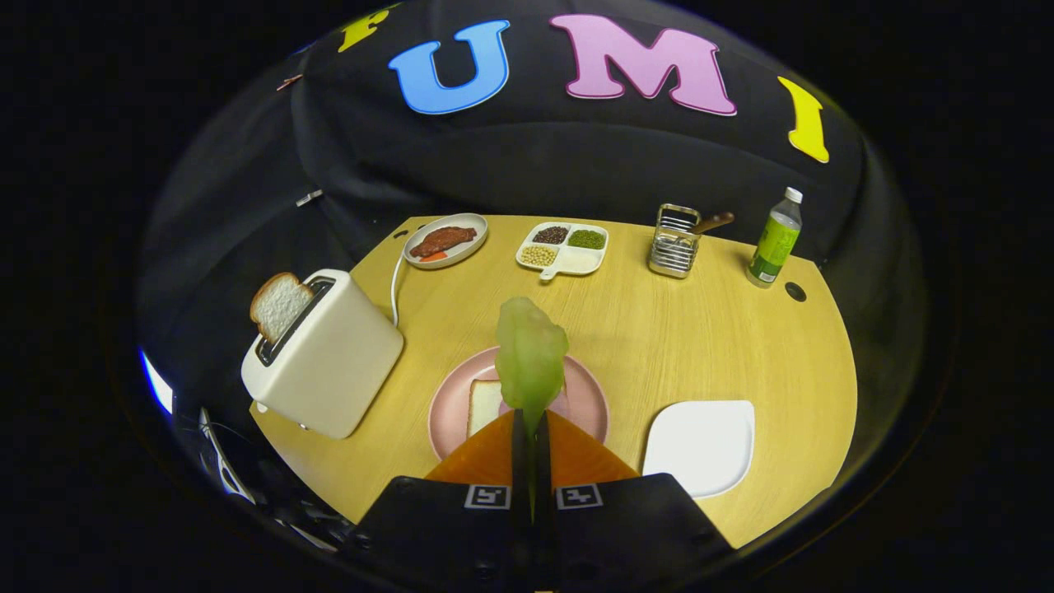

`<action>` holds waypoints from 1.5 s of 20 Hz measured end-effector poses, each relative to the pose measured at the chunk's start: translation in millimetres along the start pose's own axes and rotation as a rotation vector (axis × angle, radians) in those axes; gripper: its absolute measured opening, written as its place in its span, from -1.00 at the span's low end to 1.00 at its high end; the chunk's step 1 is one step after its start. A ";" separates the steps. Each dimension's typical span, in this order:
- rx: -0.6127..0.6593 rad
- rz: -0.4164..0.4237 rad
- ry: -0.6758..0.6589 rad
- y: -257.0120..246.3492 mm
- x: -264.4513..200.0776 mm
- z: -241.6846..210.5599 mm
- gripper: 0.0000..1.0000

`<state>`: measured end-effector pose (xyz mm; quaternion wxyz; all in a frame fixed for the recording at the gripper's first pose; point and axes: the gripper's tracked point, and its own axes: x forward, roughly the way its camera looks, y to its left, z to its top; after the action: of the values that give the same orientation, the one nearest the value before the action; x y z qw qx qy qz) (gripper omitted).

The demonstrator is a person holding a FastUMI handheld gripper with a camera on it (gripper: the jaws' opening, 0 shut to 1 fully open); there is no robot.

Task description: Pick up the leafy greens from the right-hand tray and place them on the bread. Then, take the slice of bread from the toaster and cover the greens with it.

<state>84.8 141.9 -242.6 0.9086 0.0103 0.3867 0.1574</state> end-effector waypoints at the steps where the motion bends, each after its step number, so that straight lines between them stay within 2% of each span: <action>1: -0.005 0.010 0.010 7.6 6.8 -2.3 -0.89; 9: -0.019 -0.016 0.073 18.9 46.0 -19.4 -0.87; 10: -0.026 -0.018 0.080 18.1 49.4 -21.6 -0.79; 14: -0.049 -0.036 0.108 14.5 61.1 -29.8 -0.78; 17: -0.036 -0.041 0.123 16.9 65.3 -33.2 -0.69; 18: -0.036 -0.047 0.117 17.1 65.9 -31.2 -0.60; 21: -0.039 -0.082 0.106 12.6 68.0 -28.6 -0.57; 22: -0.039 -0.087 0.100 13.2 67.5 -26.6 -0.41; 23: -0.038 -0.088 0.092 13.9 65.4 -25.1 -0.16; 24: -0.037 -0.084 0.085 15.9 63.5 -23.4 0.35; 26: -0.029 -0.079 0.066 19.6 56.7 -19.7 0.73; 28: -0.020 -0.069 0.034 26.6 43.9 -10.5 1.00; 30: -0.035 -0.058 -0.011 35.4 33.5 3.8 0.99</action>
<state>99.4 185.8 -258.4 0.9150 -0.0161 0.3789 0.1375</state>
